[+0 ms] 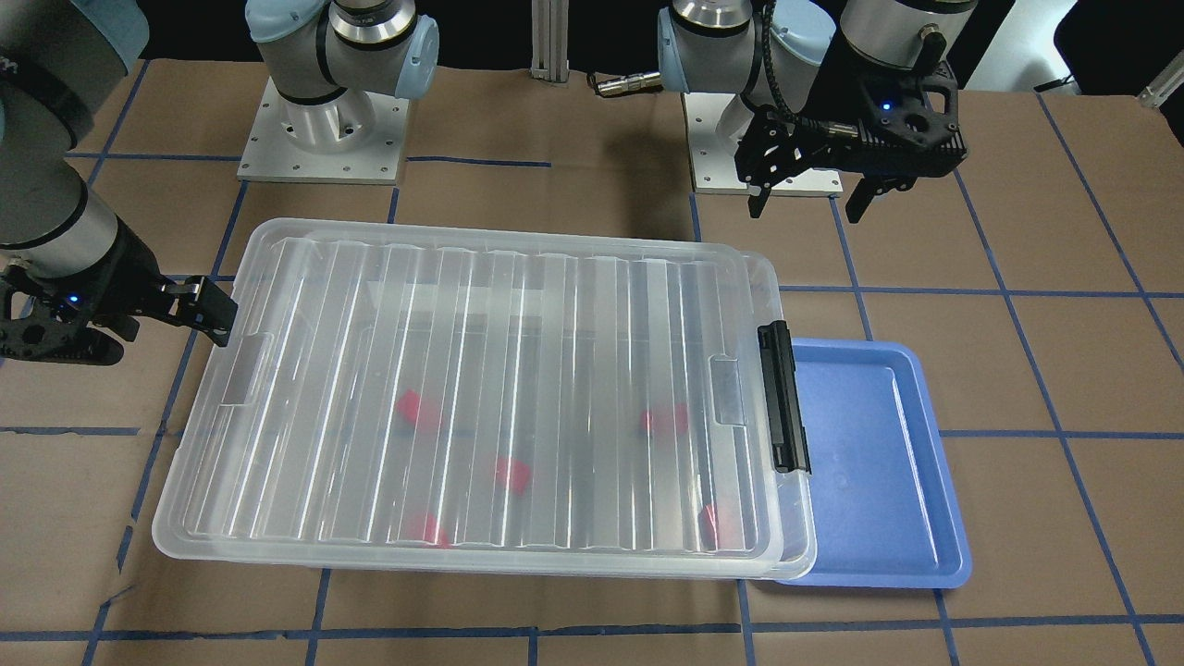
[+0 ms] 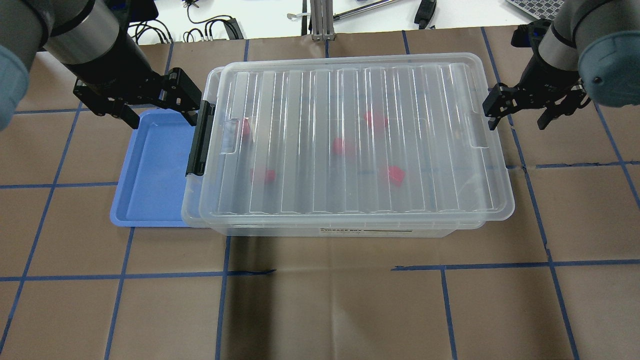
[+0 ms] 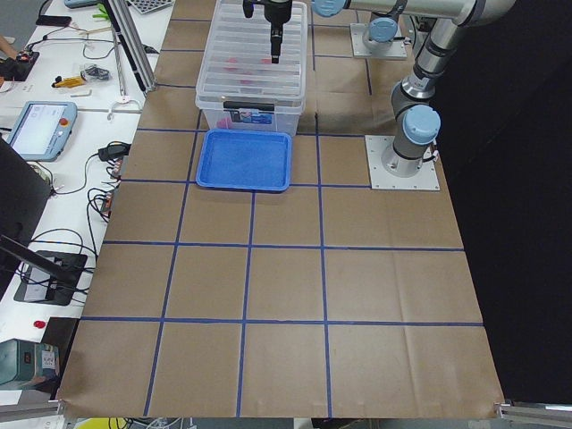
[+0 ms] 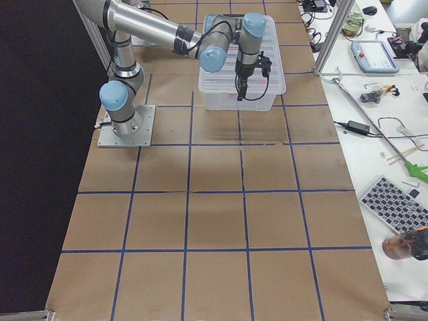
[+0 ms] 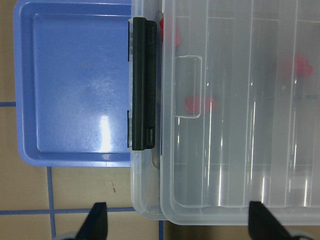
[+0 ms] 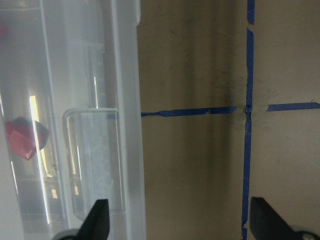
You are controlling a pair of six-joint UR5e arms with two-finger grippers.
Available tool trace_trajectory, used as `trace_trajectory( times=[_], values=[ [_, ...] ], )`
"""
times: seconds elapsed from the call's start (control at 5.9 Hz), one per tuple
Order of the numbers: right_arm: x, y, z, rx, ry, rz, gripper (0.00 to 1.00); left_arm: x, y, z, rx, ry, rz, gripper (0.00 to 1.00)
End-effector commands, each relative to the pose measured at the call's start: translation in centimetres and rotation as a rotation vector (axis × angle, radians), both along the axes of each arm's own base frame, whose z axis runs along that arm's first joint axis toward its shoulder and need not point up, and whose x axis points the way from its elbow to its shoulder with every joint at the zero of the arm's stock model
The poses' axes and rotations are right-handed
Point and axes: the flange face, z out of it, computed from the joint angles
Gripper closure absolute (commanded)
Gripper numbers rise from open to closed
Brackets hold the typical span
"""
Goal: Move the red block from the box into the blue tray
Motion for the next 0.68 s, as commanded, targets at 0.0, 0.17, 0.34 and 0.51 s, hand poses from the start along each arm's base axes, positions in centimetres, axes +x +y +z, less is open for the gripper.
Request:
trace_trajectory(
  times=[0.0, 0.17, 0.34, 0.51],
  values=[
    [0.1, 0.1, -0.5, 0.009, -0.012, -0.003, 0.0, 0.0, 0.0, 0.0, -0.001, 0.0, -0.001, 0.02],
    [0.1, 0.3, -1.1, 0.017, -0.013, 0.008, 0.0, 0.0, 0.0, 0.1, -0.003, 0.0, -0.001, 0.02],
    [0.2, 0.9, -2.4, 0.041, -0.016, 0.012, 0.0, 0.0, 0.1, 0.1, -0.003, 0.0, -0.001, 0.02],
    [0.2, 0.8, -2.3, 0.039, -0.014, 0.013, 0.0, 0.0, 0.1, 0.1, -0.003, 0.0, -0.001, 0.02]
  ],
)
